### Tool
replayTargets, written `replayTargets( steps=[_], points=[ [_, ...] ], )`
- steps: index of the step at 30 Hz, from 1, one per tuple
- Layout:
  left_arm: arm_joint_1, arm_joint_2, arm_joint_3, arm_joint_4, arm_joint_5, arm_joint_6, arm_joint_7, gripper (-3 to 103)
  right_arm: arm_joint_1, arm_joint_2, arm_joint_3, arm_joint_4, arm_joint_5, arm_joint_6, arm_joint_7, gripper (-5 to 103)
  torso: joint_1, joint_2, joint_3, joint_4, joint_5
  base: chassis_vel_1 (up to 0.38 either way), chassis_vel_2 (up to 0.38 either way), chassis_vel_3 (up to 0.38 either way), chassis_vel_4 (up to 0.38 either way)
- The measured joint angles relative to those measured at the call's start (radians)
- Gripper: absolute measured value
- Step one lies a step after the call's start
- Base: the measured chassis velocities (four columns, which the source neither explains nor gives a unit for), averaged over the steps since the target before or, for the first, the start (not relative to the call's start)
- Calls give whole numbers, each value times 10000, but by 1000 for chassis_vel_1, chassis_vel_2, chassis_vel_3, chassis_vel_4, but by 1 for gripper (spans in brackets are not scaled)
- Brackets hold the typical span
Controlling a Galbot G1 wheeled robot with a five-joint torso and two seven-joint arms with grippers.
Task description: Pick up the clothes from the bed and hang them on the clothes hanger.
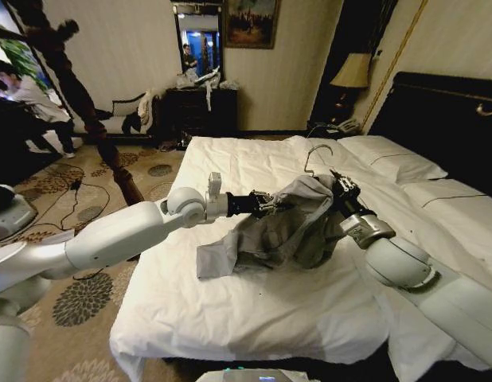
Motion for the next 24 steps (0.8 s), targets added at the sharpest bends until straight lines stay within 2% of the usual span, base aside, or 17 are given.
replayTargets(
  steps=[3, 4, 6, 7, 11, 15, 18, 24],
  points=[
    [50, 134, -110, -18, 0, -32, 23, 18, -207, -13, 156, 83, 71, 29, 24, 76, -1, 1, -1, 0, 0, 0, 0, 0, 0],
    [50, 134, -110, -18, 0, -32, 23, 18, -207, -13, 156, 83, 71, 29, 24, 76, -1, 1, -1, 0, 0, 0, 0, 0, 0],
    [125, 258, -204, -24, -7, -33, 11, 17, -350, 151, 231, 113, 80, 43, 132, 87, 0, 0, 0, 2, -1, 0, 0, 0, 0],
    [151, 300, -229, -25, -9, -35, 8, 17, -413, 226, 255, 113, 80, 45, 187, 87, -1, 0, 0, 2, -1, 0, 0, 0, 0],
    [253, 587, -323, -42, -22, -54, -89, 16, -685, 347, 328, 113, 91, 83, 291, 99, 0, 0, 0, 1, 0, 0, 0, 0, 0],
    [292, 770, -440, -113, -23, -58, -138, 16, -974, 477, 369, 242, 505, 31, 454, 100, 0, 1, 0, 3, -4, 0, 0, 0, 0],
    [310, 893, -568, -145, -28, -63, -205, 16, -1293, 811, 399, 419, 1206, -65, 745, 100, -1, 0, -1, -2, 0, 0, 0, 0, 0],
    [376, 888, -660, -71, -50, -67, -289, 16, -1204, 848, 449, 490, 1381, 245, 737, 100, -1, 0, 0, 2, -1, 0, 0, 0, 0]
  ],
)
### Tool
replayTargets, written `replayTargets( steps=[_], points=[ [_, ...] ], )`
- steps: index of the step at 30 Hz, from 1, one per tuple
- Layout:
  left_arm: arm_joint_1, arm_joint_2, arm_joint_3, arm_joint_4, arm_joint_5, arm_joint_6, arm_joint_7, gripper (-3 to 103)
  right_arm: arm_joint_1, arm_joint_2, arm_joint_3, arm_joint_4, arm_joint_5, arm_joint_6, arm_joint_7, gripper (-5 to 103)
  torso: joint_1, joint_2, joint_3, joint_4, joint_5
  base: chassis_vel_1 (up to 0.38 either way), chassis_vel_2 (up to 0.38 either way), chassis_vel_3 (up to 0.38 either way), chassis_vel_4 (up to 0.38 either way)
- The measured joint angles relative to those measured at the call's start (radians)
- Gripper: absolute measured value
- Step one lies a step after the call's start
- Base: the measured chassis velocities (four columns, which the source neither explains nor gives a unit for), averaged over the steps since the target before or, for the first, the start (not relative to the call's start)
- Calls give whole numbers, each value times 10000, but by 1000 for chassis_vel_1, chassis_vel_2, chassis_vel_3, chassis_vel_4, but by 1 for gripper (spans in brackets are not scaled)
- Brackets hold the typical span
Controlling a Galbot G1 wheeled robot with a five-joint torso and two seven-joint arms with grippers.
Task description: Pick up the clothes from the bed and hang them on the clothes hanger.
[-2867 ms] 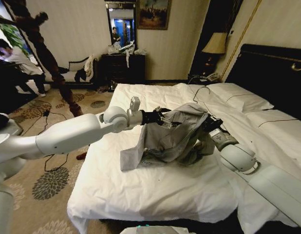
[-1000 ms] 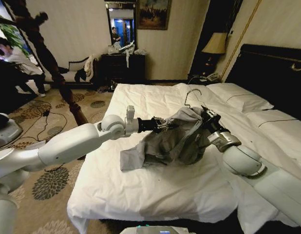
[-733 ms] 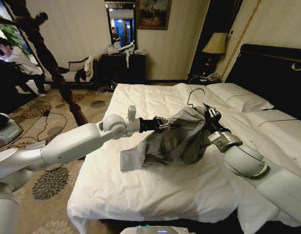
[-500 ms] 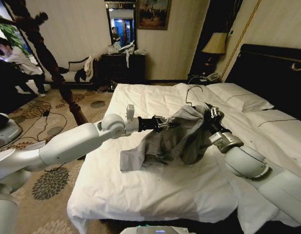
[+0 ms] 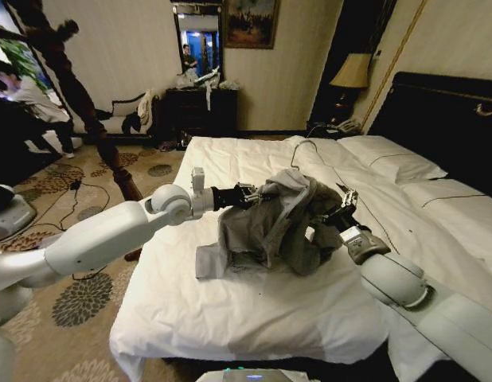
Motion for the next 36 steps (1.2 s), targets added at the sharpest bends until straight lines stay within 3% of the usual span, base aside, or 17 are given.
replayTargets(
  steps=[13, 21, 26, 27, 30, 31, 34, 36],
  points=[
    [409, 719, -636, -411, -194, -38, -242, 16, -707, 31, 292, 345, 133, 186, 57, 100, 1, 1, 0, 1, -2, 0, 0, 0, 0],
    [651, 1292, -1164, -527, -441, -61, -592, 16, -2394, 842, 1362, 601, 697, 342, 555, 100, 0, 0, 0, 2, -3, 0, 0, 0, 0],
    [946, 1652, -1630, -519, -517, -92, -690, 16, -3492, 2165, 2479, 657, 1740, 968, 639, 100, 0, 0, -1, -2, 2, 0, 0, 0, 0],
    [1231, 1840, -1897, -491, -514, -125, -740, 16, -4085, 2893, 2924, 664, 1834, 1375, 456, 100, 1, 1, -1, -3, -1, 0, 0, 0, 0],
    [1788, 2117, -2405, -444, -426, -169, -837, 16, -5046, 4028, 3437, 636, 1620, 2033, -8, 100, 0, 1, 0, -2, -1, 0, 0, 0, 0],
    [1788, 2117, -2405, -444, -426, -169, -837, 16, -5046, 4028, 3437, 636, 1620, 2033, -8, 100, 0, 1, 0, -2, -1, 0, 0, 0, 0],
    [2618, 2321, -3359, -430, -297, -251, -1014, 16, -5854, 5300, 3713, 482, 890, 3024, -675, 100, 0, 0, 0, -3, -4, 0, 0, 0, 0],
    [2759, 2356, -3570, -425, -300, -265, -1067, 16, -5929, 5553, 3721, 460, 830, 3170, -745, 100, 0, 0, 0, -1, -4, 0, 0, 0, 0]
  ],
)
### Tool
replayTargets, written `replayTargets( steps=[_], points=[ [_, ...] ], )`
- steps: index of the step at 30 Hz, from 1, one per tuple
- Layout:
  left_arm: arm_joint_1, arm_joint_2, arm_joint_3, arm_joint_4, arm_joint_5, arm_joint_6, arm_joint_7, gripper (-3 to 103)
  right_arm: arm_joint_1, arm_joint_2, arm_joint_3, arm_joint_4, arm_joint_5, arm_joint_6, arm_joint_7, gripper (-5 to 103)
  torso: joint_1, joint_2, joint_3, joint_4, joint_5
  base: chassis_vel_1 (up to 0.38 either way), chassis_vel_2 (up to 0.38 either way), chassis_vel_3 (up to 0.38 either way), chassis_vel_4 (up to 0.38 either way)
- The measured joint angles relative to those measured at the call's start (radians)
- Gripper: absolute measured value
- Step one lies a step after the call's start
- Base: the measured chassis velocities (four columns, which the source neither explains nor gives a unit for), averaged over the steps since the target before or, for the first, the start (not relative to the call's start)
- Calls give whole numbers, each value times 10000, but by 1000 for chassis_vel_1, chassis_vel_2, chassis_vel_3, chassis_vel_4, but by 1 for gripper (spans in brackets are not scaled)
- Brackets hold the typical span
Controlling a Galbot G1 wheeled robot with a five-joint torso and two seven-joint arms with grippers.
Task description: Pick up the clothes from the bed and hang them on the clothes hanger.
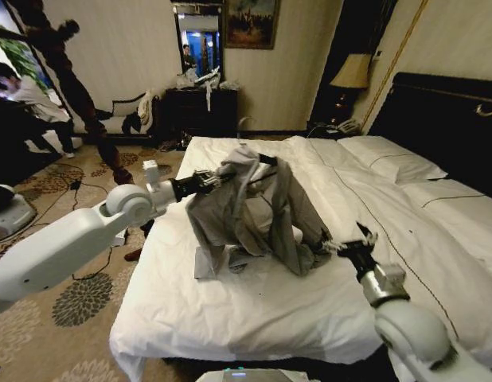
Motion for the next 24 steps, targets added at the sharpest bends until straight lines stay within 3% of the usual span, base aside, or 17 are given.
replayTargets(
  steps=[3, 4, 6, 10, 13, 24],
  points=[
    [366, 237, -665, 63, -24, -58, -152, 16, -431, 1998, -3, -202, 160, 751, -543, 100, 0, 0, 0, -6, 4, 0, 0, 0, 0],
    [366, 237, -665, 63, -24, -58, -152, 16, -431, 1998, -3, -202, 160, 751, -543, 100, 0, 0, 0, -6, 4, 0, 0, 0, 0],
    [793, 436, -1251, 29, -13, -89, -208, 16, -511, 2666, 15, -302, 161, 976, -761, 100, -1, 1, -2, -8, 5, 0, 0, 0, 0],
    [1608, 695, -2237, -22, 90, -161, -280, 16, -511, 2723, 17, -319, 157, 1015, -805, 100, 0, 0, 0, 7, 3, 0, 0, 0, 0],
    [2244, 946, -2943, -6, 125, -242, -552, 16, -495, 2677, 13, -322, 157, 1015, -807, 100, 0, 0, 1, 5, -2, 0, 0, 0, 0],
    [1137, 1083, -3036, 688, -191, -171, -1596, 16, -462, 2552, -15, -321, 156, 988, -795, 100, 0, 0, 0, -2, 5, 0, 0, 0, 0]
  ],
)
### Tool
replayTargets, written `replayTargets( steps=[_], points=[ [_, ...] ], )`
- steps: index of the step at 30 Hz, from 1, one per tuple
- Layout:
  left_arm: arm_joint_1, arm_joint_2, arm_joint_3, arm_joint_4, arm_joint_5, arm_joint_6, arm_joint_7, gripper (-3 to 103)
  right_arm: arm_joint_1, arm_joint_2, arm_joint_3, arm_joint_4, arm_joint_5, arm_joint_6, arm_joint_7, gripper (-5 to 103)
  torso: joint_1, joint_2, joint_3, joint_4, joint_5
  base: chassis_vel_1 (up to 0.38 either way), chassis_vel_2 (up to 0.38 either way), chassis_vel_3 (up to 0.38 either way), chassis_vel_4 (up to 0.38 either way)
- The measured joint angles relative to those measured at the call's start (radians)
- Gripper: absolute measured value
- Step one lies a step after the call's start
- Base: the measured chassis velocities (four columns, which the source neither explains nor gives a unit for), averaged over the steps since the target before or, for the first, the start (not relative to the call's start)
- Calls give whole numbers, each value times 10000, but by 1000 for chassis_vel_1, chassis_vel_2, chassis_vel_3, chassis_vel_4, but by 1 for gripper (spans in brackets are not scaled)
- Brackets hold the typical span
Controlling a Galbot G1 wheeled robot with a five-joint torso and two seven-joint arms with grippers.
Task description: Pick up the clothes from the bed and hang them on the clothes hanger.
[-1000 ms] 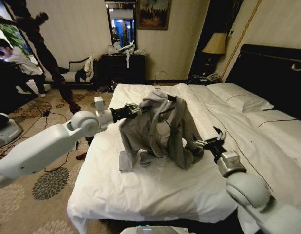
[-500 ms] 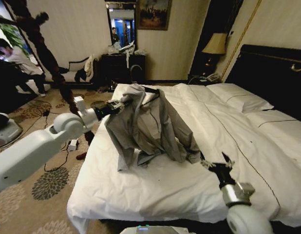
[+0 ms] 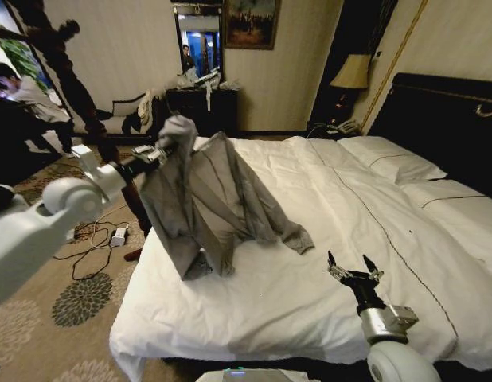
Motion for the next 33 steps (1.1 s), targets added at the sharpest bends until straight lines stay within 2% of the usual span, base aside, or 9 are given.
replayTargets(
  steps=[5, 16, 24, 30, 33],
  points=[
    [-386, -26, 77, 281, -111, 99, -134, 16, 10, -29, -6, -1, 0, -16, 7, 100, 0, 0, 1, 2, 0, 0, 0, 0, 0],
    [-347, -34, 5, 275, -76, 139, -230, 16, 17, -56, -15, 4, 0, -33, 18, 100, 0, 0, 0, 2, 0, 0, 0, 0, 0],
    [389, 3, -325, -509, -75, 160, -346, 16, 22, -66, -20, 9, -1, -41, 23, 100, 0, 0, 0, 2, -1, 0, 0, 0, 0],
    [919, 205, -517, -1349, -479, 215, -548, 16, 23, -70, -21, 13, -1, -46, 25, 100, 1, 0, 0, 1, 2, 0, 0, 0, 0],
    [1872, 348, -786, -2098, -622, 227, -675, 16, 23, -72, -21, 16, -1, -48, 25, 100, 0, 0, 0, 5, 1, 0, 0, 0, 0]
  ],
)
